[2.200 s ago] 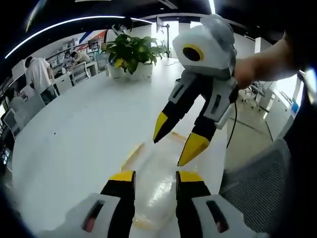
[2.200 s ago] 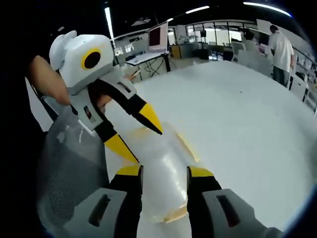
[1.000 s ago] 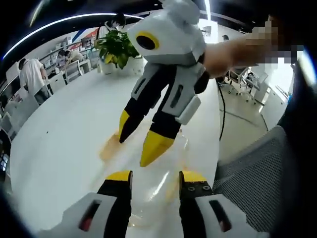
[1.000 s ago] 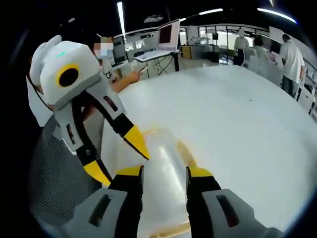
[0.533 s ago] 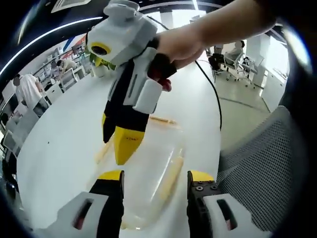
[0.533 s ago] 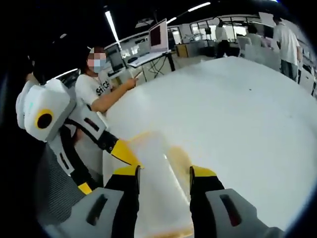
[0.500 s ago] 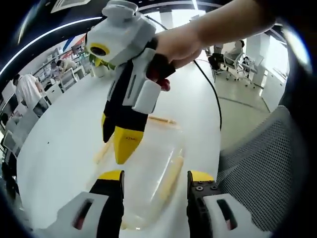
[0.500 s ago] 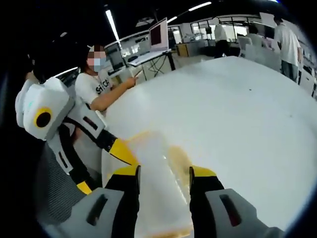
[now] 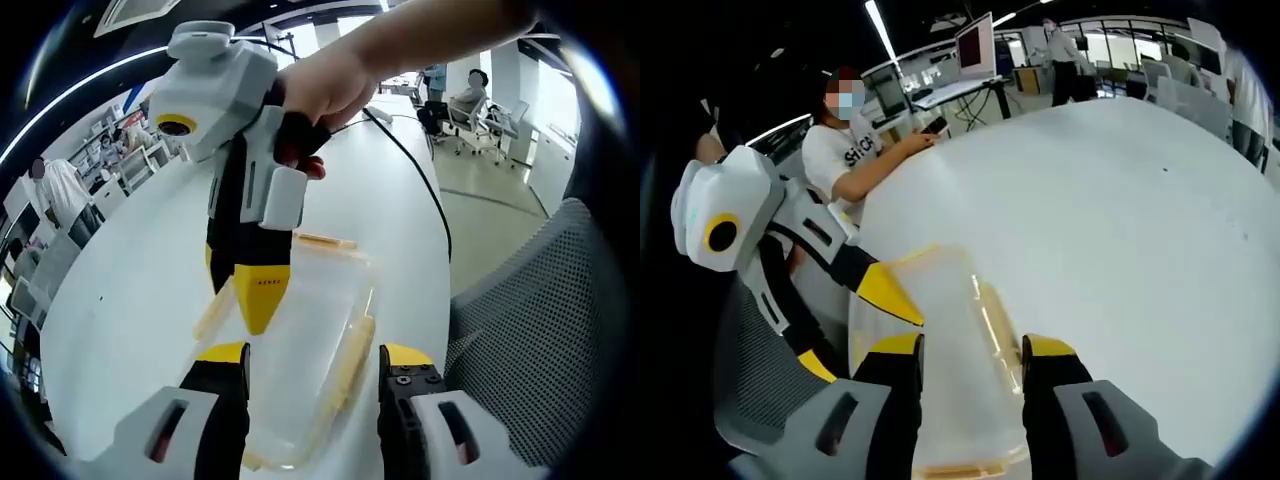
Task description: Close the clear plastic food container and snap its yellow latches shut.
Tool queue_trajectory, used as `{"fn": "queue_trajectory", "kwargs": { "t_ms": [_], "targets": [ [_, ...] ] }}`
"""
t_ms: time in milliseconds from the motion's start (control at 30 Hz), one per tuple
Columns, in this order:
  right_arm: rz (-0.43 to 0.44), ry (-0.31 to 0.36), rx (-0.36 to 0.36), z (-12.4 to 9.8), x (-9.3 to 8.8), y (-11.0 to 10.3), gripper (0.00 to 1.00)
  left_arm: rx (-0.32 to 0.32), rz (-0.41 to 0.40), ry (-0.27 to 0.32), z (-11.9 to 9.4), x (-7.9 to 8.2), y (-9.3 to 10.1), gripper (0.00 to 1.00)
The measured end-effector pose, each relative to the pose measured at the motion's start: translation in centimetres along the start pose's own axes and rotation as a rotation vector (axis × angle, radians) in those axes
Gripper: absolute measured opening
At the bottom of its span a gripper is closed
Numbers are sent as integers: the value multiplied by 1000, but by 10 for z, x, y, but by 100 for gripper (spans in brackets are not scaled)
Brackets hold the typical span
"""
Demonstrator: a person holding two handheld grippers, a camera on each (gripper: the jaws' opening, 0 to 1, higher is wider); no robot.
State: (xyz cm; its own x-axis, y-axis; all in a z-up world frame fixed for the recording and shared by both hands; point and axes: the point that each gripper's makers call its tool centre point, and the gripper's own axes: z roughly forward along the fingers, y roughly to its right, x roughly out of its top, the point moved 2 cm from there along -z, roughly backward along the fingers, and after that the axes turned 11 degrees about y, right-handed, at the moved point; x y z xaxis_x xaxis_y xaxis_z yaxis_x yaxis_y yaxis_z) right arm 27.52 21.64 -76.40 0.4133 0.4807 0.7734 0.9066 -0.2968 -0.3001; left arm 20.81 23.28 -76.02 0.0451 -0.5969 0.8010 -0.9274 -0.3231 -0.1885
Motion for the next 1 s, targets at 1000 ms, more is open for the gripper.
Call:
{"fn": "queue_trajectory", "kwargs": {
  "t_ms": [1000],
  "targets": [
    [-169, -278, 181, 13, 5, -9, 38, -67, 136, -51, 6, -2, -8, 49]
  ]
}}
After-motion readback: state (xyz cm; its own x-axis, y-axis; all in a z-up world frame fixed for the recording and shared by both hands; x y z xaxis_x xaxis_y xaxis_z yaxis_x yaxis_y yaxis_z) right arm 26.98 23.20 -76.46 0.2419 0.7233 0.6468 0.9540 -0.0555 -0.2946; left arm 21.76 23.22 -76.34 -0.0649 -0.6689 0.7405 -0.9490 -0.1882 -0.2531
